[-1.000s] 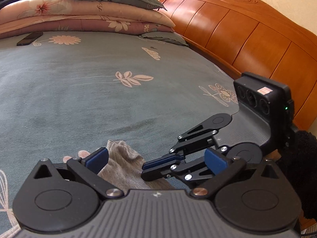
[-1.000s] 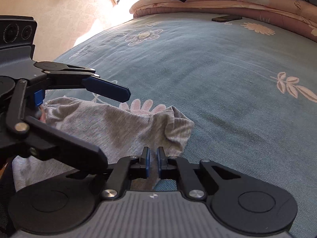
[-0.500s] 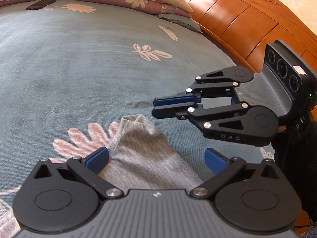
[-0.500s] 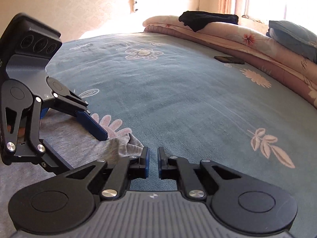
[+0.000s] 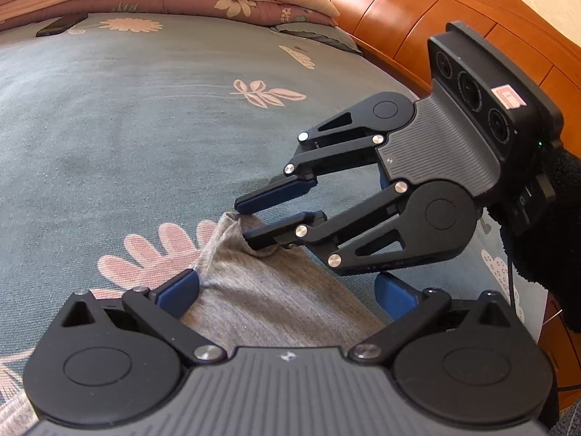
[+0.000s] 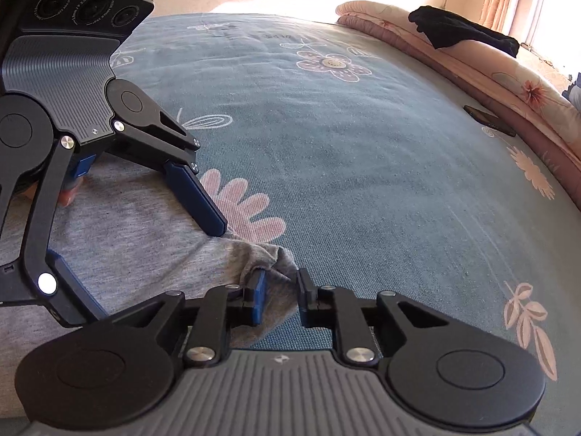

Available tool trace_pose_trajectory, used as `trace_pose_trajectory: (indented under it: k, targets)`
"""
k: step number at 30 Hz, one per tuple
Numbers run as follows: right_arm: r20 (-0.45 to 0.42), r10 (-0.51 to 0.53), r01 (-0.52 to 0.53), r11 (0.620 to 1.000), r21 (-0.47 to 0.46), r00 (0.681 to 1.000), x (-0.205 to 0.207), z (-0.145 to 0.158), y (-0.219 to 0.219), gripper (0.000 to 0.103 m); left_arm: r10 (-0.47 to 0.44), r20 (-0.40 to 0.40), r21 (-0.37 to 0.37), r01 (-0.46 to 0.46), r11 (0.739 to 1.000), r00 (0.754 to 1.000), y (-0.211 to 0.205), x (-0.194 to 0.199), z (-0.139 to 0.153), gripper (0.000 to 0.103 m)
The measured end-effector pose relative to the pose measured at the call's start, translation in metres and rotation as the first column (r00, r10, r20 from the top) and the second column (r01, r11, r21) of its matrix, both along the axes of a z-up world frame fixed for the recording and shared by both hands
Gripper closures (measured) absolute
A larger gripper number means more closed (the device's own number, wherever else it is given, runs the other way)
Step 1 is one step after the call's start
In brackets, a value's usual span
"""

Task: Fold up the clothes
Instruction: 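Lift the gripped edge and fold it over the bundle with the right gripper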

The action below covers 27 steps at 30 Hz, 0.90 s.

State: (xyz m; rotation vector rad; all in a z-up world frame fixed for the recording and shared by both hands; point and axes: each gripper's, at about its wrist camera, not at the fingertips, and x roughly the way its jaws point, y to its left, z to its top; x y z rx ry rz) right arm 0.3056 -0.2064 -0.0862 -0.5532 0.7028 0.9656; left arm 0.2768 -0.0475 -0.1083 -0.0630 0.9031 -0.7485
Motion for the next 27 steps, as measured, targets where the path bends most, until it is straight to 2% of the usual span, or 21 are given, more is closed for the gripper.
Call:
trace_pose_trajectory:
  k: [3,5,7,8,9,11,13,14,15,16,20,21,22,23,25,27]
  targets:
    - [-0.098,-0.099,0.103,0.994,0.036,0.990,0.010,0.000,-0.003,0.075,0.002,-0.004,-0.006,-0.002,1.000,1.000,0.000,0.001,0.000,0.001]
    - [-0.052,-0.128,0.129,0.991,0.021,0.990,0.002,-0.001,0.002,0.081,0.007,-0.006,-0.011,-0.008,1.000,1.000,0.001,0.001,0.000,0.001]
    - [0.023,-0.194,0.194,0.981,-0.004,0.981,-0.002,0.000,0.006,0.100,0.013,-0.006,-0.012,-0.013,1.000,1.000,0.001,0.001,0.001,0.001]
    - [0.058,-0.258,0.258,0.966,0.000,0.964,0.001,-0.001,0.004,0.103,0.015,-0.008,-0.011,-0.015,1.000,1.000,0.001,0.000,0.002,0.001]
    - [0.081,-0.314,0.314,0.949,0.005,0.946,0.004,-0.002,0.001,0.103,0.017,-0.011,-0.010,-0.017,1.000,1.000,0.002,0.000,0.003,0.001]
    - [0.021,-0.324,0.323,0.946,0.031,0.946,0.011,-0.003,-0.010,0.102,0.021,-0.012,-0.009,-0.021,1.000,1.000,0.004,-0.002,0.005,0.001]
    - [-0.026,-0.270,0.271,0.960,0.076,0.963,0.007,0.004,-0.018,0.096,0.023,-0.011,-0.013,-0.023,1.000,1.000,0.006,-0.004,0.007,0.001]
    - [-0.016,-0.243,0.244,0.965,0.099,0.970,0.002,0.010,-0.020,0.092,0.026,-0.013,-0.016,-0.026,1.000,1.000,0.008,-0.004,0.006,0.001]
    - [-0.008,-0.221,0.221,0.970,0.106,0.975,-0.002,0.014,-0.019,0.082,0.029,-0.016,-0.019,-0.029,0.999,0.999,0.009,-0.004,0.005,0.001]
    - [-0.007,-0.200,0.200,0.974,0.105,0.980,-0.004,0.018,-0.018,0.077,0.032,-0.018,-0.023,-0.032,0.999,0.999,0.010,-0.004,0.005,0.001]
    - [-0.024,-0.115,0.116,0.992,0.039,0.993,-0.007,0.016,-0.005,0.077,0.031,-0.017,-0.027,-0.032,0.999,0.999,0.011,-0.004,0.004,0.001]
    - [-0.014,-0.135,0.135,0.991,-0.018,0.991,-0.006,0.008,0.002,0.078,0.031,-0.017,-0.026,-0.031,0.999,0.999,0.011,-0.003,0.004,0.001]
    - [-0.003,-0.148,0.147,0.989,-0.029,0.989,-0.005,0.002,0.005,0.077,0.032,-0.018,-0.026,-0.032,0.999,0.999,0.011,-0.003,0.004,0.001]
    - [0.016,-0.173,0.173,0.985,0.011,0.985,-0.002,0.001,0.005,0.077,0.034,-0.019,-0.028,-0.034,0.999,0.999,0.011,-0.003,0.004,0.001]
    - [0.058,-0.308,0.306,0.951,0.032,0.950,0.015,-0.006,0.008,0.078,0.037,-0.022,-0.027,-0.038,0.999,0.999,0.011,-0.003,0.004,0.001]
    - [0.043,-0.370,0.368,0.929,0.048,0.928,0.027,-0.007,0.003,0.078,0.046,-0.024,-0.024,-0.046,0.999,0.999,0.011,-0.004,0.008,0.001]
